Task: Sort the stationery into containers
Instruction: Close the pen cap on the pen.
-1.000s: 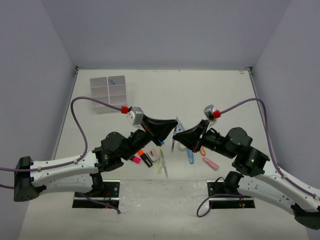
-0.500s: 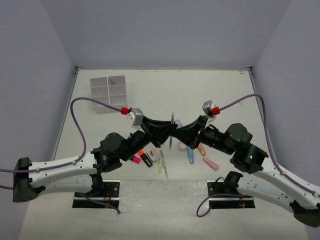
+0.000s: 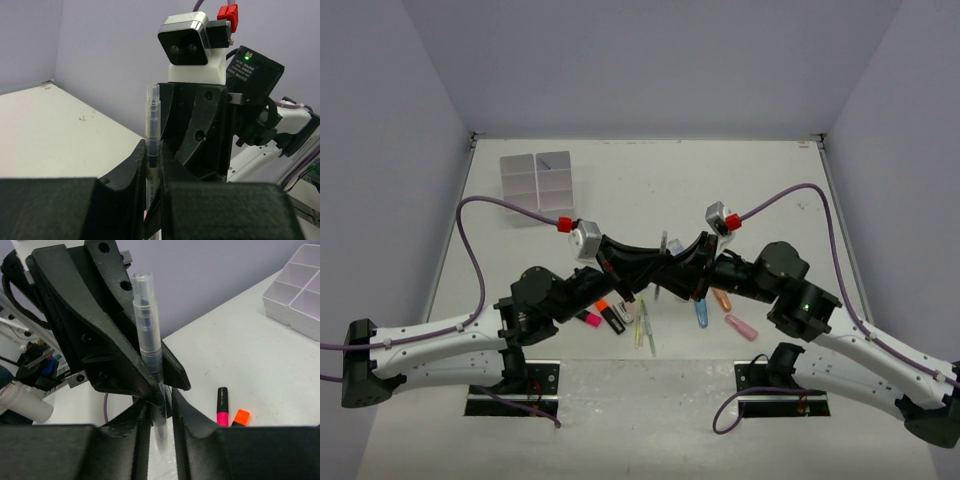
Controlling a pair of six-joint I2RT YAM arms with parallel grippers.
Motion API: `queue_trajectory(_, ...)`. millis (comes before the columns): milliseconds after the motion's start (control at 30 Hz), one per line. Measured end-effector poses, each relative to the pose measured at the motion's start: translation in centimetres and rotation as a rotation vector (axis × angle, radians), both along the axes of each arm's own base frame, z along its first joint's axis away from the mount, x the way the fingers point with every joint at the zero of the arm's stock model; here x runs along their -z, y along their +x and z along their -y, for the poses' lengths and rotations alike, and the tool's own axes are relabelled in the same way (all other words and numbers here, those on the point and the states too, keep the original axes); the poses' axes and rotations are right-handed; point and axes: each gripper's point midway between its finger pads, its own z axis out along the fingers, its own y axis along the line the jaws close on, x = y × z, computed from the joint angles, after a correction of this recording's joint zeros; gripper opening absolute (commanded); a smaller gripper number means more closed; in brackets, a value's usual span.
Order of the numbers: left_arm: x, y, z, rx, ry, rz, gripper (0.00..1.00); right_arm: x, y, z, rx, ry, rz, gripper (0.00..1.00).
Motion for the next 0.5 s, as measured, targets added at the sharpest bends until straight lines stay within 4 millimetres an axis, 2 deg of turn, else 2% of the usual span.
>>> queue_trajectory(67, 0.0, -0.2, -0.2, 0.007, -0.005, 0.006, 0.10, -0.1, -0.2, -0.4, -0.021, 0.007, -0.001, 0.00)
queue_trajectory(100, 0.0, -0.2, -0.3, 0.008, -0.008, 0.007, 0.27, -0.1, -0.3, -0.5, -0.030, 0.010, 0.001, 0.00)
queue_trajectory(133, -0.1, -0.2, -0.3, 0.009, -0.011, 0.008, 0.53, -0.2, -0.4, -0.5, -0.033, 0.013, 0.003, 0.00)
queue_trajectory(167, -0.1, -0.2, -0.4, 0.007, -0.011, 0.011, 0.70, -0.3, -0.4, -0.5, -0.037, 0.016, 0.005, 0.00)
queue_trajectory(200, -0.1, -0.1, -0.4, 0.001, -0.010, 0.013, 0.77, -0.3, -0.5, -0.5, -0.038, 0.016, 0.006, 0.00)
queue_trajectory(233, -0.2, 0.1, -0.5, -0.010, -0.012, 0.014, 0.81, -0.3, -0.5, -0.4, -0.038, 0.015, 0.006, 0.00)
queue_trajectory(367, 0.1, 0.9, -0.9, -0.057, 0.014, 0.003, 0.79, 0.0, -0.4, -0.2, -0.029, 0.000, 0.011, 0.00)
queue_trajectory(500, -0.5, 1.6, -1.1, -0.102, 0.045, -0.010, 0.68, 0.9, -0.4, -0.2, -0.028, -0.032, 0.007, 0.00)
